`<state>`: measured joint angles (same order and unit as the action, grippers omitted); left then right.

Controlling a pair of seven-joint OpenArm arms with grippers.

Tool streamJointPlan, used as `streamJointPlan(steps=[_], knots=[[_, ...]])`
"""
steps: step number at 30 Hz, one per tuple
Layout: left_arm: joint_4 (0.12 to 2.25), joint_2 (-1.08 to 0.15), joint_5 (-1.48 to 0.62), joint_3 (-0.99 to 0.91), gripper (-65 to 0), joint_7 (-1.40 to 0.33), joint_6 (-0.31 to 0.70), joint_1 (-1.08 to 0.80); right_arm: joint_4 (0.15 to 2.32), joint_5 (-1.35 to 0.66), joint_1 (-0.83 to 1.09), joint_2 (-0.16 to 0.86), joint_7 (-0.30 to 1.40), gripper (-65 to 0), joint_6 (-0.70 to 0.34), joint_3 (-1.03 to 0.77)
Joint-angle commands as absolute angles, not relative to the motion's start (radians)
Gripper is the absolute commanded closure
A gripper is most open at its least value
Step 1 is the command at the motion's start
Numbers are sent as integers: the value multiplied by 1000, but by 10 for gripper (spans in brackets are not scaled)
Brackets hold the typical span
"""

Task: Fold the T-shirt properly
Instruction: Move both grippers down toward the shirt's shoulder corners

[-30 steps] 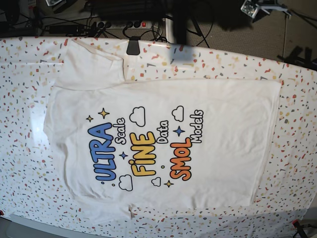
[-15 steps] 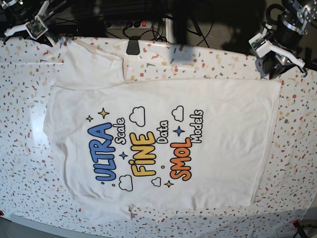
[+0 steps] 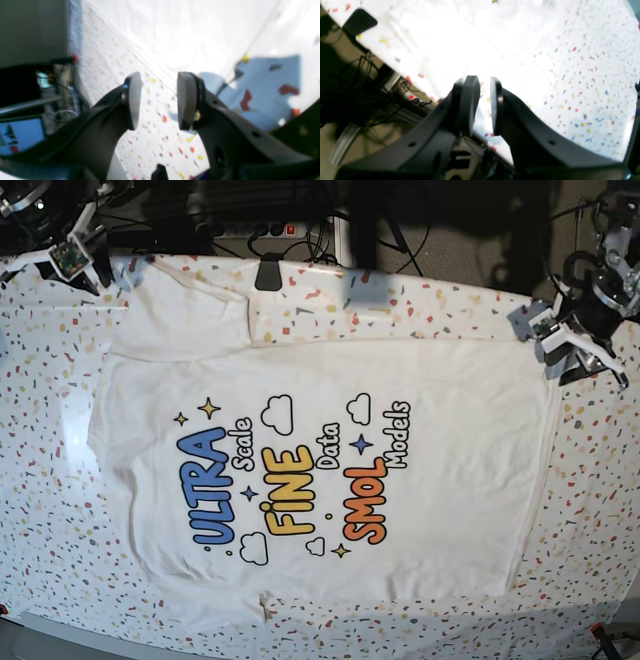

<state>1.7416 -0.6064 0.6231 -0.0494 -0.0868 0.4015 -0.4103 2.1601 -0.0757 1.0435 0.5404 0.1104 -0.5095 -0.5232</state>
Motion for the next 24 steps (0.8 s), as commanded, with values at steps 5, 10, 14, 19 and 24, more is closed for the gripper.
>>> streamJointPlan(steps=[5, 10, 14, 19, 24], knots=[[1687, -623, 629, -5, -232, -82, 384, -363, 2175, -82, 1010, 548, 92, -121, -502, -532], [1687, -649, 631, 109, -232, -118, 397, -363, 2175, -82, 1008, 548, 103, -121, -501, -532], [1679, -668, 685, 168, -232, -141, 397, -360, 2175, -82, 1008, 548, 106, -121, -501, -532], [1600, -665, 681, 168, -232, -134, 397, -307, 2175, -82, 1009, 548, 107, -121, -500, -532], [1519, -665, 681, 168, -232, -95, 397, -259, 2175, -82, 1008, 548, 106, -121, -500, -532]])
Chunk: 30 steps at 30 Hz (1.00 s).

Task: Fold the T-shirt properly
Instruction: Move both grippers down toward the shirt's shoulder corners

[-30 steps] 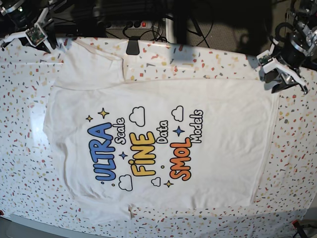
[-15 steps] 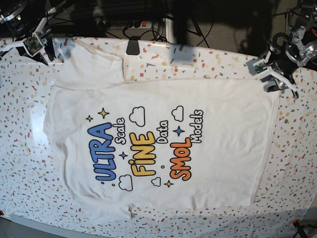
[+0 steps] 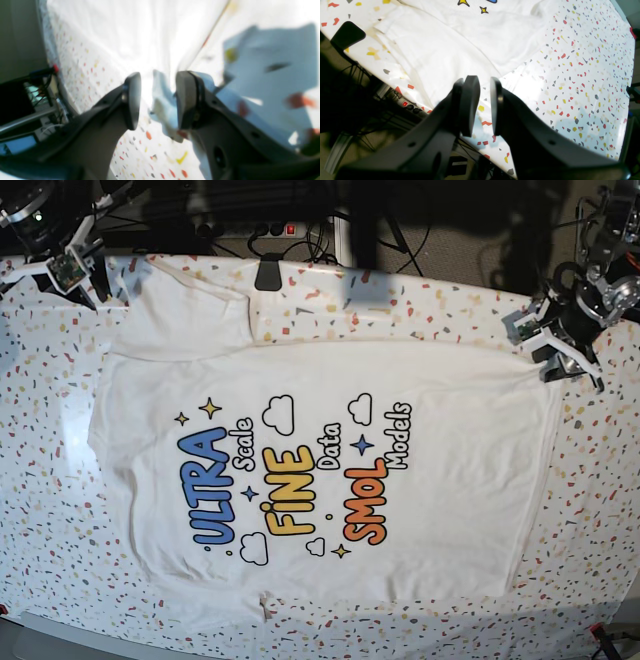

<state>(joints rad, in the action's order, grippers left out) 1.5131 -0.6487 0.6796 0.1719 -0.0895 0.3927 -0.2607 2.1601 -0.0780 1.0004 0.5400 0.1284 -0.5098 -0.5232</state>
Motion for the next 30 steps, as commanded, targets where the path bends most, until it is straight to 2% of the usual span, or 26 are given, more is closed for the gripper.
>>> streamJointPlan(steps=[1, 8, 15, 27, 28, 30], knots=[[1513, -665, 680, 168, -232, -85, 397, -253, 2175, -82, 1008, 548, 106, -121, -500, -532], [1491, -665, 681, 168, -232, -77, 402, -226, 2175, -81, 1008, 548, 106, -121, -501, -532], [1491, -660, 680, 168, -232, -52, 488, -193, 2175, -81, 1009, 548, 129, -121, -501, -532], [1402, -659, 681, 171, -215, -32, 517, -149, 2175, -81, 1008, 548, 182, -121, -501, -532], [1399, -659, 681, 171, -206, -32, 517, -149, 2175, -78, 1009, 548, 182, -121, -501, -532], [1399, -660, 680, 171, -133, -32, 517, -149, 2176, -78, 1008, 548, 182, -121, -500, -532]])
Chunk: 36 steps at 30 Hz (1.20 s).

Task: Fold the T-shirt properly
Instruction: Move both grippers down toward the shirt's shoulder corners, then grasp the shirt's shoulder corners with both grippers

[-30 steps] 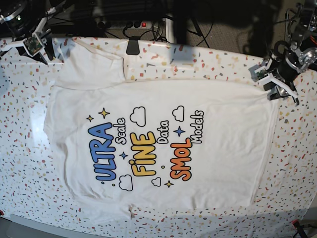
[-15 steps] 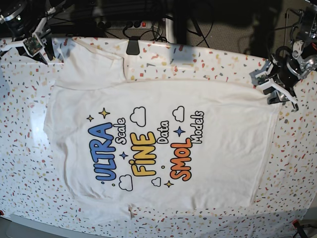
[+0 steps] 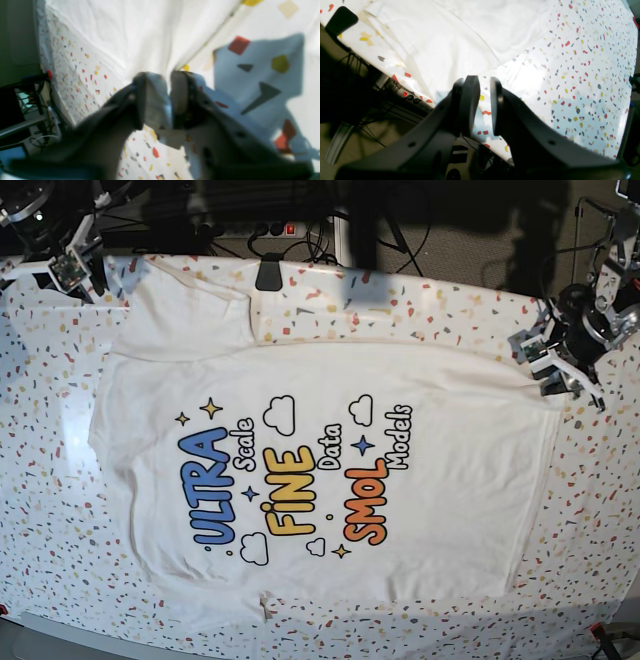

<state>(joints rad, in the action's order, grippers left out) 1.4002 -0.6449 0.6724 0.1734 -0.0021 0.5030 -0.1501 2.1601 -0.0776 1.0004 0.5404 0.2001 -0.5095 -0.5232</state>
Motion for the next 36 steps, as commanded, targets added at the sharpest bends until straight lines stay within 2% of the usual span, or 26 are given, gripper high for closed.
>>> streamJointPlan(steps=[1, 2, 3, 9, 14, 20, 21, 26, 31, 36], knots=[[1399, -660, 680, 171, -76, -32, 517, -149, 2176, -78, 1009, 548, 182, -121, -500, -532], [1399, -660, 680, 171, -6, -32, 517, -149, 2176, -78, 1009, 548, 183, -121, -501, -532], [1399, -660, 680, 171, 0, -33, 517, -149, 2176, -77, 1009, 548, 186, -121, -501, -532], [1401, -660, 656, 171, 0, -36, 513, -166, 2176, -44, 1009, 548, 185, -120, -501, -532], [1405, -660, 567, 171, 0, -28, 485, -203, 2176, 178, 1009, 560, 184, -120, -497, -527], [1407, -660, 541, 171, 0, -30, 456, -205, 2175, 392, 1008, 667, 209, -122, -477, -419], [1407, -660, 541, 171, 0, -31, 456, -205, 2175, 429, 1008, 685, 230, -127, -467, -387], [1407, -659, 540, 171, 0, -36, 456, -205, 2174, 515, 976, 750, 318, -292, -393, -234], [1408, -660, 503, 171, 0, -38, 456, -205, 2095, 533, 867, 769, 323, -296, -392, -134], [1408, -660, 477, 171, 0, -36, 457, -205, 1944, 636, 754, 793, 319, -295, -392, -46]])
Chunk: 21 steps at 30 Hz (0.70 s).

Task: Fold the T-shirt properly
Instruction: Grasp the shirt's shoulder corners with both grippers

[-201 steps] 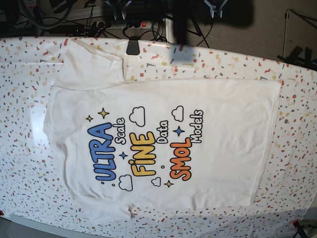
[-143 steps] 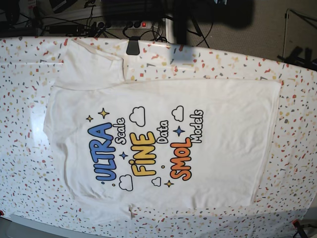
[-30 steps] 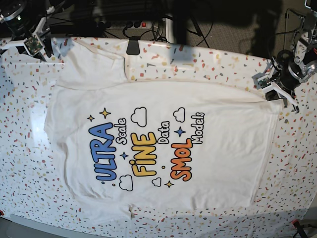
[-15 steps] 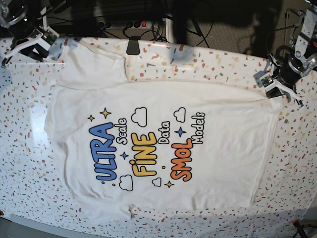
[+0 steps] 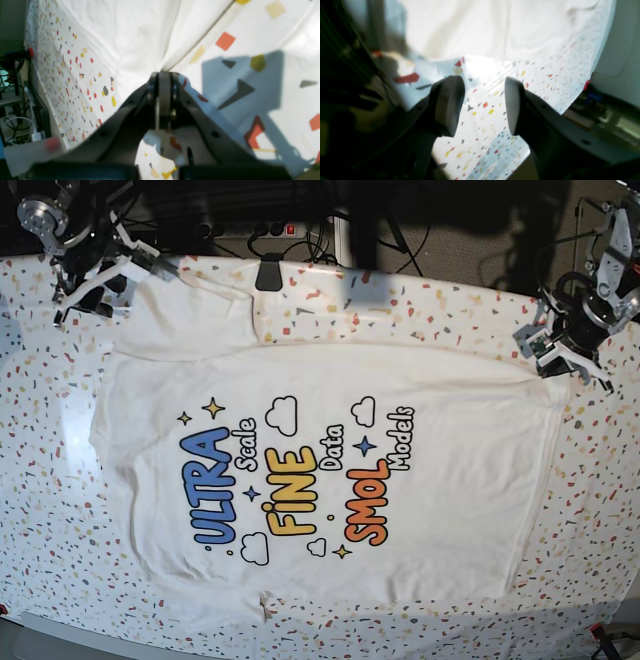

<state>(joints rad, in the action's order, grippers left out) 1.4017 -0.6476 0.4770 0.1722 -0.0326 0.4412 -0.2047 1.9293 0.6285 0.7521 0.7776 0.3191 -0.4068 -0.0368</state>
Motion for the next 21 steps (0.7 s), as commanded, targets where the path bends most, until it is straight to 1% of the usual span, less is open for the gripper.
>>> streamJointPlan(steps=[1, 6, 11, 16, 21], knots=[[1409, -660, 477, 171, 0, -36, 457, -205, 1916, 641, 736, 798, 319, -295, -392, -30], [1409, -660, 477, 171, 0, -37, 456, -205, 1821, 654, 657, 828, 314, -295, -393, 48], [1409, -660, 477, 171, 0, -37, 456, -205, 1757, 656, 580, 831, 315, -295, -395, 167], [1409, -660, 477, 171, 0, -37, 456, -205, 1750, 655, 509, 831, 326, -295, -395, 274], [1409, -660, 477, 171, 0, -37, 456, -205, 1750, 656, 477, 830, 331, -295, -397, 342]])
